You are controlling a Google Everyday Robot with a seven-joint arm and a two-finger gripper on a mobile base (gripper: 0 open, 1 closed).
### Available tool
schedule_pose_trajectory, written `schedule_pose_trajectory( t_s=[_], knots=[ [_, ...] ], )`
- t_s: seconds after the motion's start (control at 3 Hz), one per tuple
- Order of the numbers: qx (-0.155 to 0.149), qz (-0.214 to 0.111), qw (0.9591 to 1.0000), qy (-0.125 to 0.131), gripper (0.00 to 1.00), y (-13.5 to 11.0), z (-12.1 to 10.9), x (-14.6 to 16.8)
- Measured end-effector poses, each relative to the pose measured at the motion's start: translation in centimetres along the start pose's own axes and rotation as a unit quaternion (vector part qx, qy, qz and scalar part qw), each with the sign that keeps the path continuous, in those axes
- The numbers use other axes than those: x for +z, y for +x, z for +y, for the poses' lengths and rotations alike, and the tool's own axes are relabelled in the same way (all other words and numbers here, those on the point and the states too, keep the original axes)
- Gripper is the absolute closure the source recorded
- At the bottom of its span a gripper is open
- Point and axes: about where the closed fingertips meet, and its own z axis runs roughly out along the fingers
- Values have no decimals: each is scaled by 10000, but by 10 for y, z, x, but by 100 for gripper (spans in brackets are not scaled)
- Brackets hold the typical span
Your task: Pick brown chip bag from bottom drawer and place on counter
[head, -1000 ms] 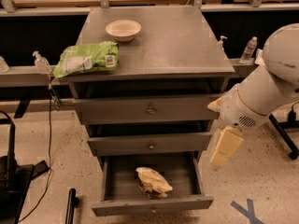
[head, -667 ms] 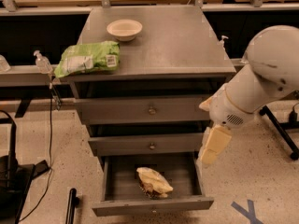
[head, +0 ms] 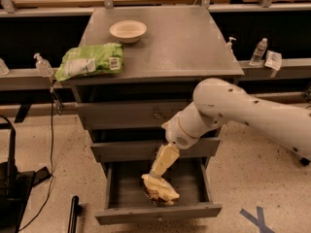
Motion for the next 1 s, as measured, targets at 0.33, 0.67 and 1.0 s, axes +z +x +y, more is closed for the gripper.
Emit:
schedule_pose_trajectory(
  t_s=[0.33,0.67,1.0],
  knots=[
    [360,-252,9987,249,0,5,-16,72],
    [303,-379,9979,433,0,-4,-26,64],
    [411,-288,9979,420,0,4,-29,70]
  ],
)
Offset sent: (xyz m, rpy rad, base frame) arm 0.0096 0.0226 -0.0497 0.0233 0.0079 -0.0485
